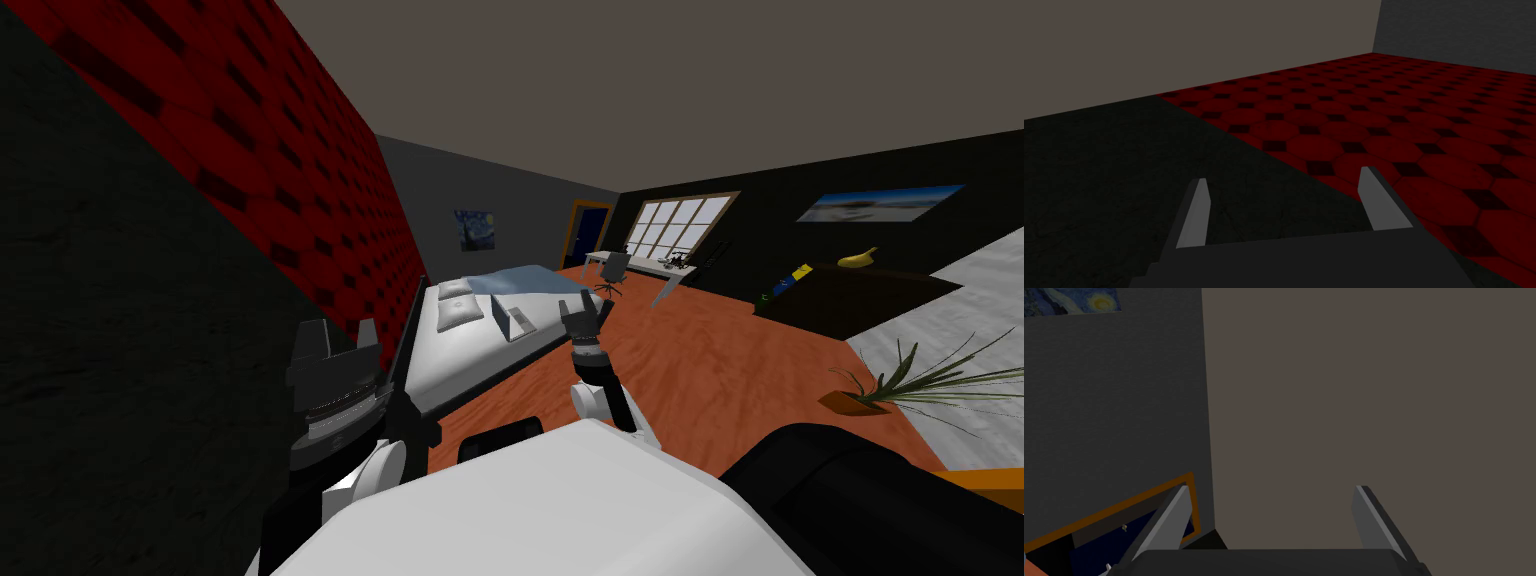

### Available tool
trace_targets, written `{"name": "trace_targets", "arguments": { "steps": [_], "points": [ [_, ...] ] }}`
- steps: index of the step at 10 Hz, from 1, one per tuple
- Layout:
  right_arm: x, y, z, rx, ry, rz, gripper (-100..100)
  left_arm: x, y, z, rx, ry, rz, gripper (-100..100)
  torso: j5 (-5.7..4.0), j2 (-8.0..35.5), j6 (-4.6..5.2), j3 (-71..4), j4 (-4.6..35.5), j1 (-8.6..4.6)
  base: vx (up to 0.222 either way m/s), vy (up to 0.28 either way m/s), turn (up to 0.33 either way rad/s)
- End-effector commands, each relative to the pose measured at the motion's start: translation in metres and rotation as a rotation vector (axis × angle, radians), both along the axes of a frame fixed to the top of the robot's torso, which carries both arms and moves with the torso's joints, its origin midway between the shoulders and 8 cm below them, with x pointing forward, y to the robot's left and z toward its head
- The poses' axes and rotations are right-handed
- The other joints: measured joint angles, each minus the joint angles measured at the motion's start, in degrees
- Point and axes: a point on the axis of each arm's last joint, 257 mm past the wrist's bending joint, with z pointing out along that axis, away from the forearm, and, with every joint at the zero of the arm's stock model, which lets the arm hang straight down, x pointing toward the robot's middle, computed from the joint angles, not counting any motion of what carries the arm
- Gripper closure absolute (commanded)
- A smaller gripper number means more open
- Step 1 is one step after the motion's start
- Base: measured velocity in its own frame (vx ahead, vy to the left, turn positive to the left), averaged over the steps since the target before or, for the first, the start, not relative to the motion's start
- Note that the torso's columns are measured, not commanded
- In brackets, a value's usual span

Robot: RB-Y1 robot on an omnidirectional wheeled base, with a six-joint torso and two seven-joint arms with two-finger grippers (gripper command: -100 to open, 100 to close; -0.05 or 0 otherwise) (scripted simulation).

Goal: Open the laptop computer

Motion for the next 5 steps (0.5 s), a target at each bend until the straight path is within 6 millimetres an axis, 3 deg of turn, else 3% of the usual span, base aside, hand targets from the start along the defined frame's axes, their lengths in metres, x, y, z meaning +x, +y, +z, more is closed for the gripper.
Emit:
{"name": "trace_targets", "arguments": {
  "steps": [1, 5],
  "points": [
    [0.0000, 0.0000, 0.0000, 0.000, 0.000, 0.000, 0, 0.0000, 0.0000, 0.0000, 0.000, 0.000, 0.000, 0, 0.00, 2.32, 0.00, -4.67, 2.35, 0.00, 0.000, 0.000, 0.000],
    [0.0000, 0.0000, 0.0001, 0.000, 0.000, 0.000, 0, -0.0001, 0.0000, 0.0001, 0.000, 0.000, 0.000, 0, 0.00, 18.45, 0.00, -36.92, 18.46, 0.00, 0.000, 0.000, 0.000]
  ]
}}
